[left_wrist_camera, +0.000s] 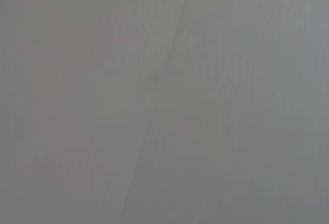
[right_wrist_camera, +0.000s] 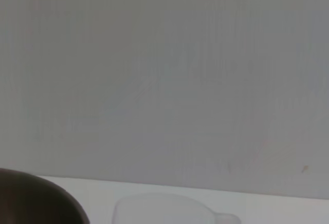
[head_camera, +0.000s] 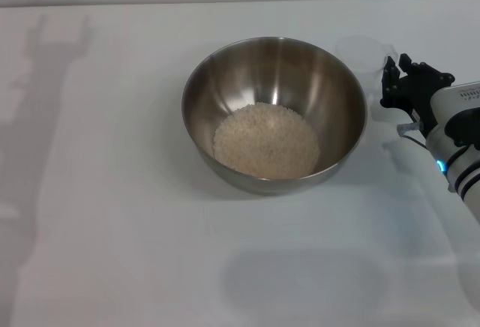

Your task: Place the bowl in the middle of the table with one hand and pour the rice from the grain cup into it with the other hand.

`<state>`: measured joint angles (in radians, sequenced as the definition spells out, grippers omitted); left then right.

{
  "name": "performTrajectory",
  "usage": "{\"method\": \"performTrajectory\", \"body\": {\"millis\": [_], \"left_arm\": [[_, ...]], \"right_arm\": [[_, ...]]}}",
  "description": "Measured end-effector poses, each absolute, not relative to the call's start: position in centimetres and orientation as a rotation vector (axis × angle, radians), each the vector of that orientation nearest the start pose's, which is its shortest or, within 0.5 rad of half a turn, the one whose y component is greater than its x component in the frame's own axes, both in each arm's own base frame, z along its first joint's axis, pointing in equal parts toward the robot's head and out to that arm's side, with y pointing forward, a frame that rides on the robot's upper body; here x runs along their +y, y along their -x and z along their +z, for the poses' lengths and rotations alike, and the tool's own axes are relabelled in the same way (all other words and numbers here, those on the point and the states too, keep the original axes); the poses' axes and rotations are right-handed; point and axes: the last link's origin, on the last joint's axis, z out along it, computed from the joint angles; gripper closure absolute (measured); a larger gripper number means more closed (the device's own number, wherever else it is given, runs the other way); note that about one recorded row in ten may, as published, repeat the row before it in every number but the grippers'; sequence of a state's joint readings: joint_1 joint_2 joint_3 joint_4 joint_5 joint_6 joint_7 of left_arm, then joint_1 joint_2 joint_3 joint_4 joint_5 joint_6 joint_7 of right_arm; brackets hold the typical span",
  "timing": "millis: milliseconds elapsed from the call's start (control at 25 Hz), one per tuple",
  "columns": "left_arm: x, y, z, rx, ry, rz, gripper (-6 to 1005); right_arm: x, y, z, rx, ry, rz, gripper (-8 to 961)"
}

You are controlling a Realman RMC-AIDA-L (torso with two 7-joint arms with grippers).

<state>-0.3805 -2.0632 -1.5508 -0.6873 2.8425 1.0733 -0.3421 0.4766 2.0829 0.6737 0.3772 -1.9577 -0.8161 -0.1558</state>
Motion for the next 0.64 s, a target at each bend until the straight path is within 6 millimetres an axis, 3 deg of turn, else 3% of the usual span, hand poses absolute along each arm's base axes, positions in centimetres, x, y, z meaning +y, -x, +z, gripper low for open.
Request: {"method": "performTrajectory", "body": {"millis": [160,320,520,640], "left_arm": [[38.5,23.7,8.3,-0.395,1.312,-1.206,165],[38.3,23.7,8.3,-0.394,1.313,-1.207,165],[38.1,23.9,8.2,-0.398,1.319,-1.200,165],[37.8,24.2,8.0,-0.396,1.331,-1.186,165]], "right_arm": [[34.1,-30.9,-7.1,0.676,1.725,0.479,764],[31.9,-31.1,-7.1,0.599,1.726,0.528,743],[28.5,-31.3,-4.2,0.474,1.557,0.670,743],[27.5,-31.2,-1.9,0.365,1.457,0.731,743]]}}
